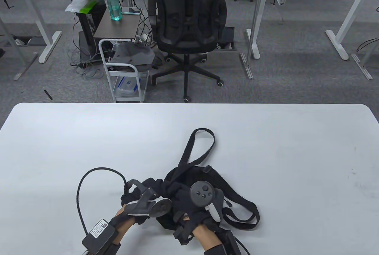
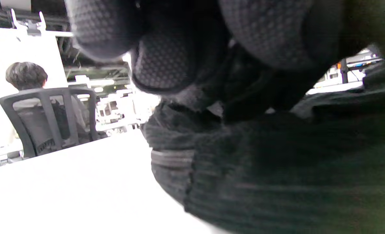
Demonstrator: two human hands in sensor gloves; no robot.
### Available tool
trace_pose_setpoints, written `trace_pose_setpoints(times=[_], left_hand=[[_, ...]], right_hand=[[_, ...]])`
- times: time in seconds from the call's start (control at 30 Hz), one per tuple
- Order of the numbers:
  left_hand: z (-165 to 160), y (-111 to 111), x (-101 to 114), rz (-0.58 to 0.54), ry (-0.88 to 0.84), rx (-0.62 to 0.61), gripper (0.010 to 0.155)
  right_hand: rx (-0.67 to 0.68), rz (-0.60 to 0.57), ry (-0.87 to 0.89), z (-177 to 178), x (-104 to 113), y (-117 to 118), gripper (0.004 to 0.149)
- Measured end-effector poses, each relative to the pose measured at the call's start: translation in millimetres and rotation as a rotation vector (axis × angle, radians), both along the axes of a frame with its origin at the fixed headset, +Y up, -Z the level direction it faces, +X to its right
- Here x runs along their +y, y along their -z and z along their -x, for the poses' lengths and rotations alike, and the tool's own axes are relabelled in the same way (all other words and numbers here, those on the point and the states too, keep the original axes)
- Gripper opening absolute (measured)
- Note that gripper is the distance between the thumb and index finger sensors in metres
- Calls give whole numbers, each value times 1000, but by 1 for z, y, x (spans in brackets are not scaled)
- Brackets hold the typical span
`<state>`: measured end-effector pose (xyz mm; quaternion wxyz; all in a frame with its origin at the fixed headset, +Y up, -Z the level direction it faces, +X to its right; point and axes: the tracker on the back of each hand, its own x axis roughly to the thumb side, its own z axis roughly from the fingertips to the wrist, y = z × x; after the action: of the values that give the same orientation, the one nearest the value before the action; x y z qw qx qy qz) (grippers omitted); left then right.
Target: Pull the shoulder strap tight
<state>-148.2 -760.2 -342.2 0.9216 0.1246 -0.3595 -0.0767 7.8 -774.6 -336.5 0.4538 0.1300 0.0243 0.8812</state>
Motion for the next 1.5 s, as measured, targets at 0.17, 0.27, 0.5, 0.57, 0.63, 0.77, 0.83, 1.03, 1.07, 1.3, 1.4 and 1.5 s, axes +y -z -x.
trace_pose_setpoints(times=[0.17, 0.27, 0.5, 0.57, 0.63, 0.77, 0.83, 1.03, 1.07, 1.3, 1.4, 1.5], left_hand=[[1, -5, 2, -65, 2, -6, 65], [-2, -11, 1, -139, 46, -42, 65], [-4, -17, -2, -185, 101, -65, 67], [-4, -16, -6, -206, 121, -69, 66], [-4, -15, -8, -223, 131, -74, 66], [0, -12, -9, -246, 110, -91, 65], [2, -10, -9, -262, 95, -99, 64], [5, -7, -13, -288, 90, -98, 64], [6, -5, -12, -271, 86, -89, 64], [4, 0, -9, -256, 60, -68, 64], [5, 1, -7, -258, 48, -60, 64], [7, 2, -6, -248, 41, -53, 64]], right_hand=[[0, -22, -85, 2, 3, -4, 44], [-3, -16, -76, 2, 1, -5, 46], [0, -16, -31, 1, 3, -7, 42], [6, -5, -32, 1, 3, -7, 41], [13, 16, -25, 1, 3, -6, 41], [41, 54, -8, 1, 3, -5, 40], [53, 63, -7, 1, 5, -5, 40], [62, 61, -30, 1, 9, -6, 39], [63, 64, -31, 0, 9, -6, 39], [51, 67, -37, -3, 13, -8, 39], [44, 62, -29, -4, 16, -10, 39], [39, 49, -45, -3, 16, -11, 39]])
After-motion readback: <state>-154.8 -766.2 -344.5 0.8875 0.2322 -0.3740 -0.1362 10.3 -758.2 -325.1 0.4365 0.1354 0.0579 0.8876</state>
